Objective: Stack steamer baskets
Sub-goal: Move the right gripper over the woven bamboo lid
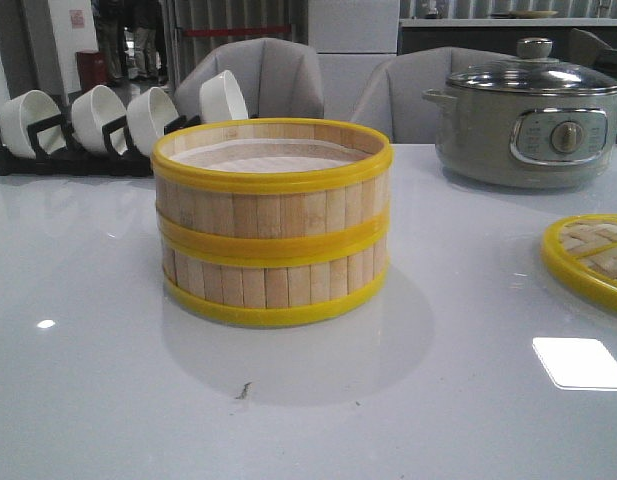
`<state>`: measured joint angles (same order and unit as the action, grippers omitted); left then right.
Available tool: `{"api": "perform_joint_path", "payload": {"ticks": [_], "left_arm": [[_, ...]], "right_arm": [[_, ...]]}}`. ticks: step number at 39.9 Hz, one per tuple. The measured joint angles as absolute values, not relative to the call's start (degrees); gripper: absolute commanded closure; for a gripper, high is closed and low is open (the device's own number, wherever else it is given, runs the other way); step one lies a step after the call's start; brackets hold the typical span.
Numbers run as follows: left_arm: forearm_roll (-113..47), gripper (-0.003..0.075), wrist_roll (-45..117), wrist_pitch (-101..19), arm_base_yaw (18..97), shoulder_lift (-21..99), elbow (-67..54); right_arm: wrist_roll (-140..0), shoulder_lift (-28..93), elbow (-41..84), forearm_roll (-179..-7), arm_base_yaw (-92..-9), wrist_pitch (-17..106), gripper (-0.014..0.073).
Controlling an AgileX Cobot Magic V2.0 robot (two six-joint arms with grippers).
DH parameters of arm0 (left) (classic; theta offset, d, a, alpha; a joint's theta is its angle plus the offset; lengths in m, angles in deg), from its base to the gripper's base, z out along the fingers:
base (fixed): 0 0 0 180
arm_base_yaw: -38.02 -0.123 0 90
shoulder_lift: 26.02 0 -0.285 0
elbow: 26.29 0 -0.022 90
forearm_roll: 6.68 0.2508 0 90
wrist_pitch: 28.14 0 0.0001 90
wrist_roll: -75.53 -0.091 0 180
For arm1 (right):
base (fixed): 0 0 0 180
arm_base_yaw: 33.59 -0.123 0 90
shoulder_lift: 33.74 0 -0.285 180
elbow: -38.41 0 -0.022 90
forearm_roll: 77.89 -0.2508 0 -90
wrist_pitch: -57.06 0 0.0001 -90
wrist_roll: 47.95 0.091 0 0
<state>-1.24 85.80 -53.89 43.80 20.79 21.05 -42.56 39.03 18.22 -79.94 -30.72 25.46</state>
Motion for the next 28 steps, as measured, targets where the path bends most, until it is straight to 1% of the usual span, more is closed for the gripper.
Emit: {"api": "perform_joint_path", "payload": {"ticks": [13,16,18,24,28], "left_arm": [[-1.24,0.0636,85.8,-53.56,43.71,20.79,21.05],[-1.24,0.0636,85.8,-53.56,43.71,20.79,21.05],[-1.24,0.0636,85.8,-53.56,43.71,20.79,21.05],[-1.24,0.0636,85.8,-53.56,43.71,20.79,21.05],[-1.24,0.0636,85.8,-53.56,43.71,20.79,21.05]], "right_arm": [[-42.56,39.68,18.22,-79.94,-30.72,25.23,0.0048],[-42.56,39.68,18.22,-79.94,-30.72,25.23,0.0085],[-42.56,39.68,18.22,-79.94,-30.72,25.23,0.0134],[-42.56,39.68,18.22,-79.94,-30.72,24.64,0.0356],[-42.56,39.68,18.22,-79.94,-30.72,23.7,0.0483]]}}
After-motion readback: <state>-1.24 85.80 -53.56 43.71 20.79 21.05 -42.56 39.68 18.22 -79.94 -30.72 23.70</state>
